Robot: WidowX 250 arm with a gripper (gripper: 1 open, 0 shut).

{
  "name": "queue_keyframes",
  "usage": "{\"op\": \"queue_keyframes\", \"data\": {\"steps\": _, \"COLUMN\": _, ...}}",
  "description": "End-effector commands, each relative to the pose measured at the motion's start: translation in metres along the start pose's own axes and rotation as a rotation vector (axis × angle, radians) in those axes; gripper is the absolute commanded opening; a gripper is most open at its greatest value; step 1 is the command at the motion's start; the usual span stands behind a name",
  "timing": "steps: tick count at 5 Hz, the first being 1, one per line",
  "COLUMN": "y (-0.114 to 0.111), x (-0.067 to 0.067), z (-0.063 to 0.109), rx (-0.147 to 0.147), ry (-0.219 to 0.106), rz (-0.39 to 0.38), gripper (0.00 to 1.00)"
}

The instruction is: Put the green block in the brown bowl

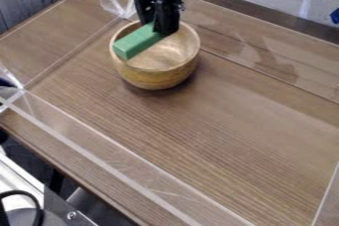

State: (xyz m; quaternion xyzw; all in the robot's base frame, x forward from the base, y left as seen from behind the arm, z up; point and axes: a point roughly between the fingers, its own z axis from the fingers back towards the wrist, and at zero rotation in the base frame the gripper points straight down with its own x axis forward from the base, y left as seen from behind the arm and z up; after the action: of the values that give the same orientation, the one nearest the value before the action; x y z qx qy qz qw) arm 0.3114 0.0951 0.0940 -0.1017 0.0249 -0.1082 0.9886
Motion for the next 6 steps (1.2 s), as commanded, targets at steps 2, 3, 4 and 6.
{"op": "queue_keyframes", "data": {"steps": 2, "y": 0.009, "x": 0.013, "z": 0.002, "rx": 0.018, "ry": -0.022, "rz": 0.078, "gripper": 0.0}}
{"op": "queue_keyframes", "data": {"steps": 3, "y": 0.012, "x": 0.024, "z": -0.001, "rx": 0.013, "ry": -0.022, "rz": 0.116, "gripper": 0.0}}
{"op": "queue_keyframes", "data": {"steps": 4, "y": 0.015, "x": 0.028, "z": -0.009, "rx": -0.002, "ry": -0.003, "rz": 0.121, "gripper": 0.0}}
{"op": "queue_keyframes", "data": {"steps": 6, "y": 0.008, "x": 0.029, "z": -0.001, "rx": -0.007, "ry": 0.004, "rz": 0.13, "gripper": 1.0}}
